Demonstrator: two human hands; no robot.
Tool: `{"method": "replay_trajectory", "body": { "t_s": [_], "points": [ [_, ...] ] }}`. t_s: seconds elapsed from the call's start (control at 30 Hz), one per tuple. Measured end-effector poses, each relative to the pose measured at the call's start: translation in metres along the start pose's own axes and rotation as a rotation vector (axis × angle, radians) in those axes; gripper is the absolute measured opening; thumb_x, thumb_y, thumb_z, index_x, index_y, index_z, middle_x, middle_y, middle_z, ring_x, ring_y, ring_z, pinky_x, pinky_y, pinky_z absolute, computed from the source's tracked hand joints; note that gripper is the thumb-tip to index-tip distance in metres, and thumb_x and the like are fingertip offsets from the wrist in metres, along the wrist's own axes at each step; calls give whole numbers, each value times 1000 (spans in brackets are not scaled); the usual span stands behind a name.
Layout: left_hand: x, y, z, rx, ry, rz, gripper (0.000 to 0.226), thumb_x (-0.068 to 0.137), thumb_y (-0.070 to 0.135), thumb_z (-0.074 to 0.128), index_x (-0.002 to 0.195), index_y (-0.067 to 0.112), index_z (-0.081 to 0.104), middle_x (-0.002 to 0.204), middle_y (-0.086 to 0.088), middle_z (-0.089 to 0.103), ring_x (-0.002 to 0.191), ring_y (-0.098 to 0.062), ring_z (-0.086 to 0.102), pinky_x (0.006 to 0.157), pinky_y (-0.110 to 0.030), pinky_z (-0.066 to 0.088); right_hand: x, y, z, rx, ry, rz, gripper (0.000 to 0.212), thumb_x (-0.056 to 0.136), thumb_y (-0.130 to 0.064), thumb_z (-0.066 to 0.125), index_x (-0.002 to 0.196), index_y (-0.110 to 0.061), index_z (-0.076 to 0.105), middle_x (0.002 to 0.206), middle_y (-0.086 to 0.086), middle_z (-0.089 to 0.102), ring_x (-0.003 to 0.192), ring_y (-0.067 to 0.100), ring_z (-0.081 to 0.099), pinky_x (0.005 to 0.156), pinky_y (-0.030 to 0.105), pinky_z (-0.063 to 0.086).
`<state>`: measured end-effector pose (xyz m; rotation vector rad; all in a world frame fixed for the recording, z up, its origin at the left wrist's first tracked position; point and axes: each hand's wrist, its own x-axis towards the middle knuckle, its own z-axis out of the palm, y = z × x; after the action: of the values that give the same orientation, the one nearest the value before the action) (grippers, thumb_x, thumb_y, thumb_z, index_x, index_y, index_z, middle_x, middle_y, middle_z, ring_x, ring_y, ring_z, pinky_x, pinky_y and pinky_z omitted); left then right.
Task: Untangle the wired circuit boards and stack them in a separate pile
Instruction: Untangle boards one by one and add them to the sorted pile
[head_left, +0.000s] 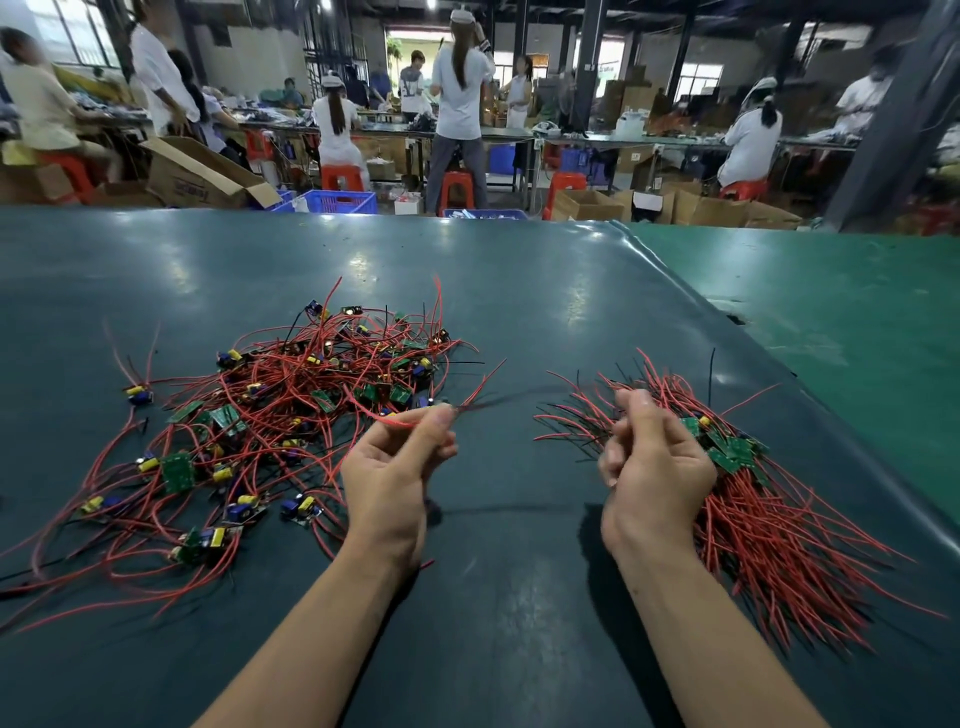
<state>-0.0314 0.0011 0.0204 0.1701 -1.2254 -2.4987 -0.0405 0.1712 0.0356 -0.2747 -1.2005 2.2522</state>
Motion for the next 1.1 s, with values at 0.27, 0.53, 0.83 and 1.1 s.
{"method": "replay_trajectory", "body": {
  "t_s": [0.27,0.53,0.83,1.1],
  "points": [
    [0,0,-5,364,-29,287,21,82,3,73,99,14,72,79,3,66,69,-7,58,66,-17,50,-14,11,-1,-426,-264,-353,10,92,-29,61,87,-26,70,70,-9,62,55,11,51,53,27,41],
    [-15,-5,-1,763,-332,748,29,92,10,60,117,23,62,108,5,68,100,-9,66,88,-22,51,-37,18,5,-507,-652,-166,27,82,-43,67,107,-33,70,84,-10,67,63,3,54,62,28,42],
    [-8,-2,-9,1325,-306,1197,45,80,7,65,120,24,70,106,-7,61,86,-24,59,80,-46,38,-40,18,8,-335,-625,-18,16,79,-34,70,90,-23,74,68,-4,64,47,7,51,38,17,37],
    [-10,-10,-8,1255,-411,955,34,86,26,68,116,9,71,104,-3,67,97,-15,58,85,-42,39,-28,18,7,-237,-493,150,19,95,-12,59,84,-7,73,61,2,60,46,11,49,35,20,37]
  ]
}}
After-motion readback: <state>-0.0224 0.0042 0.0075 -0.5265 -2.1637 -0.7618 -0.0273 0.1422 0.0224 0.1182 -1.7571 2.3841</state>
